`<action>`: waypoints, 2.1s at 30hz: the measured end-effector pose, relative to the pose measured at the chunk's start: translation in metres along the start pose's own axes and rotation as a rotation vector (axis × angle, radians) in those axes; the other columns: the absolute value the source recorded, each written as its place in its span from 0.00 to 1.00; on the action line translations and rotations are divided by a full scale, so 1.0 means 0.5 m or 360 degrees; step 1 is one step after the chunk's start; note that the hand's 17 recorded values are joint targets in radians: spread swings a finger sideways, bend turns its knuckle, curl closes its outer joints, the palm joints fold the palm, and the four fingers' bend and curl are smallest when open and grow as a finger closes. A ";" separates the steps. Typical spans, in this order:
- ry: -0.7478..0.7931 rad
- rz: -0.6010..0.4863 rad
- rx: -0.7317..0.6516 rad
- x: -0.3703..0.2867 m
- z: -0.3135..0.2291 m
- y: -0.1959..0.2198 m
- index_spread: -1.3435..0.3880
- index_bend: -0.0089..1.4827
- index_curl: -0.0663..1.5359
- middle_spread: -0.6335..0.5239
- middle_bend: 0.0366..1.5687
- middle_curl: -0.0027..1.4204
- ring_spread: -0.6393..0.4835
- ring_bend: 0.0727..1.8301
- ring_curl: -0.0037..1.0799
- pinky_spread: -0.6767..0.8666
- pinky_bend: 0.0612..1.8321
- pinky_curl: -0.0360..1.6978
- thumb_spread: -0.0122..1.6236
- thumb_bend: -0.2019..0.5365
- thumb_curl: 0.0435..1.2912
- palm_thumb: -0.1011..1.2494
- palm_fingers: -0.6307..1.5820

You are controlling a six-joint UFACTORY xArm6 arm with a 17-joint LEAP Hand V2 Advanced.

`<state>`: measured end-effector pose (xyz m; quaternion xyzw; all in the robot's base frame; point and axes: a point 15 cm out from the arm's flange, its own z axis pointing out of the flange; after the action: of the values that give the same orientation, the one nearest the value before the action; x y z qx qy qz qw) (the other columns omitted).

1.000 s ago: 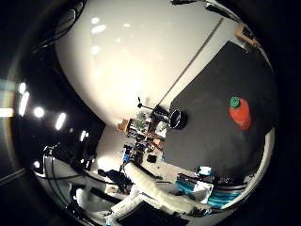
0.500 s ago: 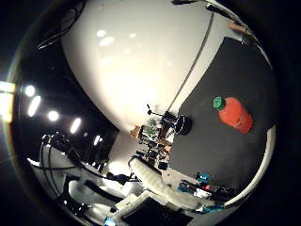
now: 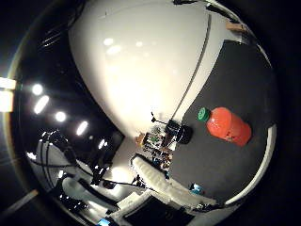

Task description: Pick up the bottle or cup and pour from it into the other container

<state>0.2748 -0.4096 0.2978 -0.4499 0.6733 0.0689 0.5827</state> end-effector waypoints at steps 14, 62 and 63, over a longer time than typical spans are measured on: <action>-0.0012 0.0092 -0.0040 0.105 0.102 0.030 0.64 0.11 0.22 0.58 0.17 0.24 0.71 0.27 0.20 0.72 0.45 0.02 0.58 0.23 0.20 0.36 0.36; -0.0268 0.0089 -0.0699 -0.018 0.424 0.186 0.63 0.51 0.42 0.46 0.66 0.44 0.43 0.64 0.42 0.25 0.75 0.15 0.53 0.26 0.36 0.77 0.89; -0.0299 0.0096 -0.0714 -0.028 0.424 0.190 0.64 0.56 0.44 0.46 0.69 0.45 0.42 0.66 0.44 0.27 0.77 0.17 0.52 0.26 0.38 0.79 0.88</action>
<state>0.3614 -0.2157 0.2028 -0.5393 0.5971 0.2757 0.5260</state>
